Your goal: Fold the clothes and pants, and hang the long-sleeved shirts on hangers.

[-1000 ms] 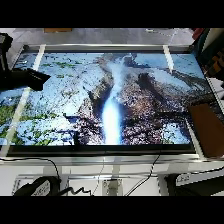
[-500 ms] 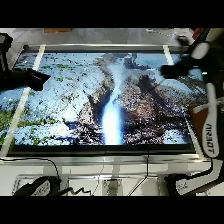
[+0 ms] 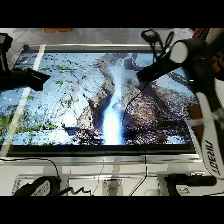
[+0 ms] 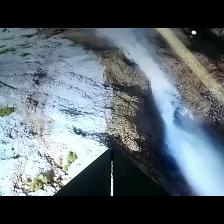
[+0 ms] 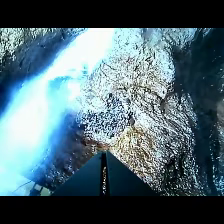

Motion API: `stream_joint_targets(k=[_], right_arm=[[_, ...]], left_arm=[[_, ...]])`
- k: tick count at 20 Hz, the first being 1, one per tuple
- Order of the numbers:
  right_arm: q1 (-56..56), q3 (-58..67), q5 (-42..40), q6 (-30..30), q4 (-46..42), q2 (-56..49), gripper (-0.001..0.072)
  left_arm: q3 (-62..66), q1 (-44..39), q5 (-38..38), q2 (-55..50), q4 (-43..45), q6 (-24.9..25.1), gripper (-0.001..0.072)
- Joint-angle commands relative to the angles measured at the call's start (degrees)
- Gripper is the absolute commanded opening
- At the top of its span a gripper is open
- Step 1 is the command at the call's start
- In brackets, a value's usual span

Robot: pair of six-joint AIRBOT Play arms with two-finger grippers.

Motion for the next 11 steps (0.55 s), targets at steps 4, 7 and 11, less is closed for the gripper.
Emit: stream_joint_targets(k=[4,7,11], right_arm=[[0.48,-4.44,4.11,1.36,-0.48,12.39,0.0017],[0.48,-16.57,1.97,5.84,-2.60,21.05,0.0016],[0.50,-29.29,-1.53,10.05,-2.01,30.91,0.0017]], left_arm=[[0.02,0.02,0.02,0.04,0.00,0.02,0.0016],[0.02,0.02,0.02,0.04,0.00,0.02,0.0016],[0.02,0.02,0.02,0.04,0.00,0.02,0.0016]])
